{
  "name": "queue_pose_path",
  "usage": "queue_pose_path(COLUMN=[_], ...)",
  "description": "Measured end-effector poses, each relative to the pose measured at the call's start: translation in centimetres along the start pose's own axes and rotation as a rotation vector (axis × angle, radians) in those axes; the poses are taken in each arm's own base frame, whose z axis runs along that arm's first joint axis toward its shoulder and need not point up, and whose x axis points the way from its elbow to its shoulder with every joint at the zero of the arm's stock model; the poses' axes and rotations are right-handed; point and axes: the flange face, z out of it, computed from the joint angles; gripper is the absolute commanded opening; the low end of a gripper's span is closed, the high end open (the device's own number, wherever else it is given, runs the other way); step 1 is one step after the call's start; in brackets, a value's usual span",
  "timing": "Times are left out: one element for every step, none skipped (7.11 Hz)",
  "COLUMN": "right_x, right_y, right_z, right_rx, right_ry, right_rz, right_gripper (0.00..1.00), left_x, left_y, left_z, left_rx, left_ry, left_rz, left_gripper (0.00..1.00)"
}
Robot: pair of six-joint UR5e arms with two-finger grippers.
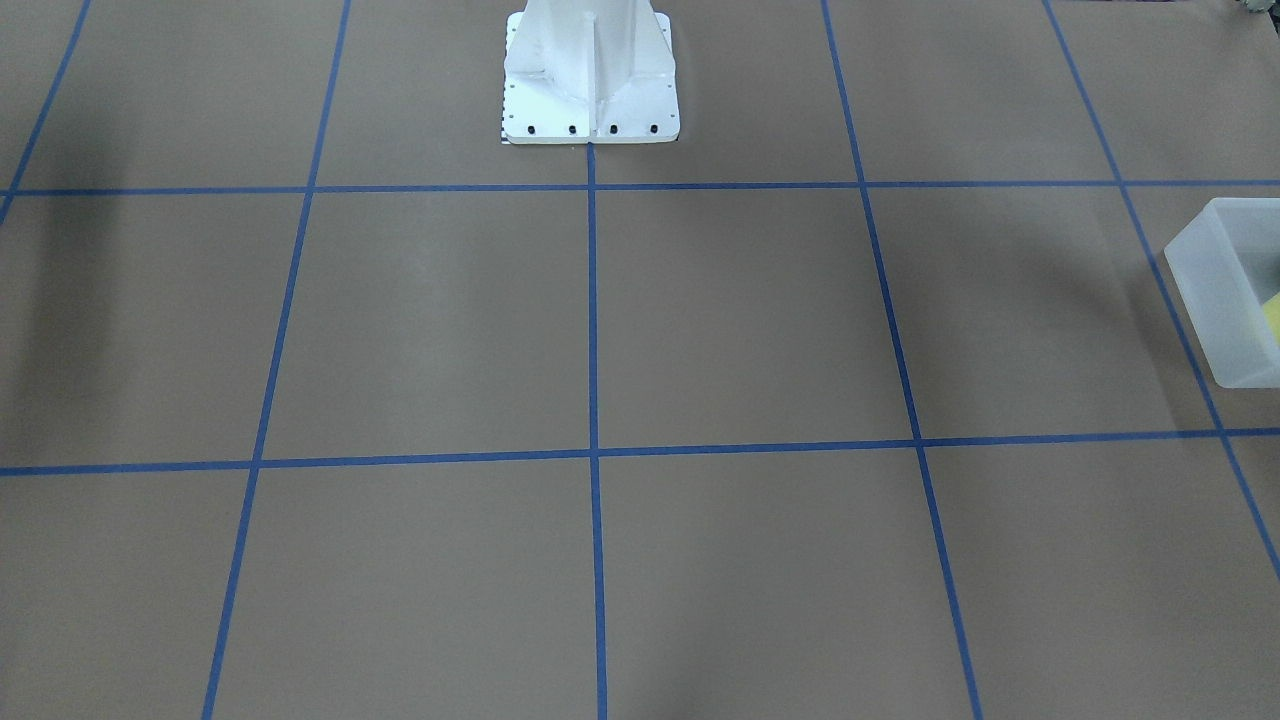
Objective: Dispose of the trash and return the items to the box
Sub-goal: 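Lower the pale green bowl into the clear bin beside the yellow cup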
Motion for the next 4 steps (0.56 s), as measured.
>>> queue_pose_path(right_x=[0.03, 0.06, 0.10, 0.13], right_y=[0.38, 0.65, 0.82, 0.91], right_z=[0.08, 0.15, 0.21, 0.24], right_rx=[-0.003, -0.005, -0.007, -0.008], right_ry=[-0.001, -0.002, -0.002, -0.002], right_rz=[0.003, 0.005, 0.007, 0.007], right_gripper=[1.00, 1.00, 1.00, 1.00], left_x=[0.07, 0.13, 0.14, 0.13], left_y=[-0.06, -0.10, -0.06, 0.01], left_z=[0.12, 0.27, 0.47, 0.69], left_rx=[-0.002, -0.004, -0.005, -0.006], left_ry=[0.000, 0.001, 0.001, 0.000], left_rz=[0.003, 0.006, 0.008, 0.012], left_gripper=[0.00, 0.00, 0.00, 0.00])
